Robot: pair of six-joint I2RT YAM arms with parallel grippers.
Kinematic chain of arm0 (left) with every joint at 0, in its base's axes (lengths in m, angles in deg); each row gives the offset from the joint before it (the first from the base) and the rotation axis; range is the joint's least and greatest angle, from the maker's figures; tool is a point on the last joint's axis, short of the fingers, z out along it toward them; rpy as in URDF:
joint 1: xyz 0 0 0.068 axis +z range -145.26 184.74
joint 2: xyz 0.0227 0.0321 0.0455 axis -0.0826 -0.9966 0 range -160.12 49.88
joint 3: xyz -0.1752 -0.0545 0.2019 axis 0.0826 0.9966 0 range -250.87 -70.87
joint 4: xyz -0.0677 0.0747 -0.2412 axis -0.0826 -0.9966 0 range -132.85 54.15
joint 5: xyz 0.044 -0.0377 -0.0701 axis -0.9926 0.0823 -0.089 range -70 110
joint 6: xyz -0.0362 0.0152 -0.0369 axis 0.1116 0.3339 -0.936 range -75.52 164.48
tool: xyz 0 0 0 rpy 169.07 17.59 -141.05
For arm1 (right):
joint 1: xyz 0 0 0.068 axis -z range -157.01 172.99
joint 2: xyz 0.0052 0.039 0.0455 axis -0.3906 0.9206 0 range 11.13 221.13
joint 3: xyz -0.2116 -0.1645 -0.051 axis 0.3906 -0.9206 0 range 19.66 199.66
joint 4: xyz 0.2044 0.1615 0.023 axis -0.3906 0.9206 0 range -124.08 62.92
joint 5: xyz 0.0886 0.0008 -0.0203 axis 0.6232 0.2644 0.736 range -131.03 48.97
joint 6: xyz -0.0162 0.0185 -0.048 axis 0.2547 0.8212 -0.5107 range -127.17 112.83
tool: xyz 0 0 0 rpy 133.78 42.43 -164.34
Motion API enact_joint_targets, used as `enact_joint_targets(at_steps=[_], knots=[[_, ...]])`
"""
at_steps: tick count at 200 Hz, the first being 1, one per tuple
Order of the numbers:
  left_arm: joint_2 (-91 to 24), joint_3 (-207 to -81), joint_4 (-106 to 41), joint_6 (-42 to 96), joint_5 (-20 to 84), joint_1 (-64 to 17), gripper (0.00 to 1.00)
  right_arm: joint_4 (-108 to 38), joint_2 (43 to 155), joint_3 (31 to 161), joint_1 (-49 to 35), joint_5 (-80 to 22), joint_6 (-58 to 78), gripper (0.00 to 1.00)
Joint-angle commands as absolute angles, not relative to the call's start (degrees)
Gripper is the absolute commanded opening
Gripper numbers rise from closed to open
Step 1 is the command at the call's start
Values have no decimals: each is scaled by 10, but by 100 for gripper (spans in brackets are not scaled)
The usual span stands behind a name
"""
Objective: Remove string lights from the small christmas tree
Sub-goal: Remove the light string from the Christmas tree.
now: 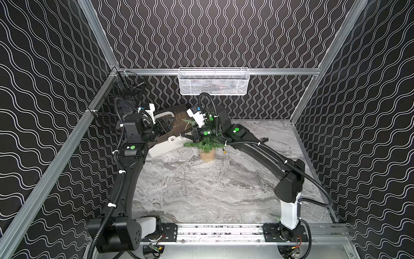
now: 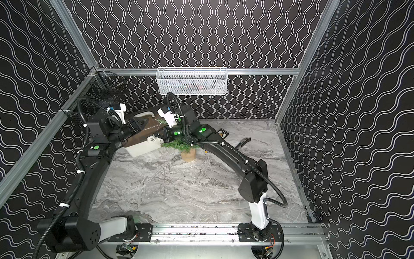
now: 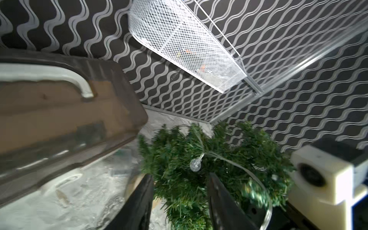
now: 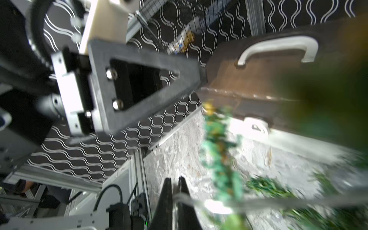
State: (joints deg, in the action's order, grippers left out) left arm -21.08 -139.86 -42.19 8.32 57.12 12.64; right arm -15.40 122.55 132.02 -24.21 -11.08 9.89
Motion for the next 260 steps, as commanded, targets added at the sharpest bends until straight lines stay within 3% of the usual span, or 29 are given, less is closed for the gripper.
enact_joint_targets(at_steps=[1, 67, 114, 182, 260], knots=[[-217, -1381, -315, 33, 640, 127, 46, -168, 1206, 1288, -243, -113, 88, 1], [-230, -1366, -204, -34, 726, 127, 32, -155, 1222, 1354, -241, -168, 75, 1], [-242, -1369, -117, -88, 784, 127, 29, -115, 1260, 1446, -241, -170, 64, 1], [-257, -1354, -60, -129, 811, 127, 29, -167, 1221, 1351, -242, -121, 51, 1], [-232, -1378, -222, -12, 827, 111, 31, -182, 1216, 1345, -243, -116, 24, 1]])
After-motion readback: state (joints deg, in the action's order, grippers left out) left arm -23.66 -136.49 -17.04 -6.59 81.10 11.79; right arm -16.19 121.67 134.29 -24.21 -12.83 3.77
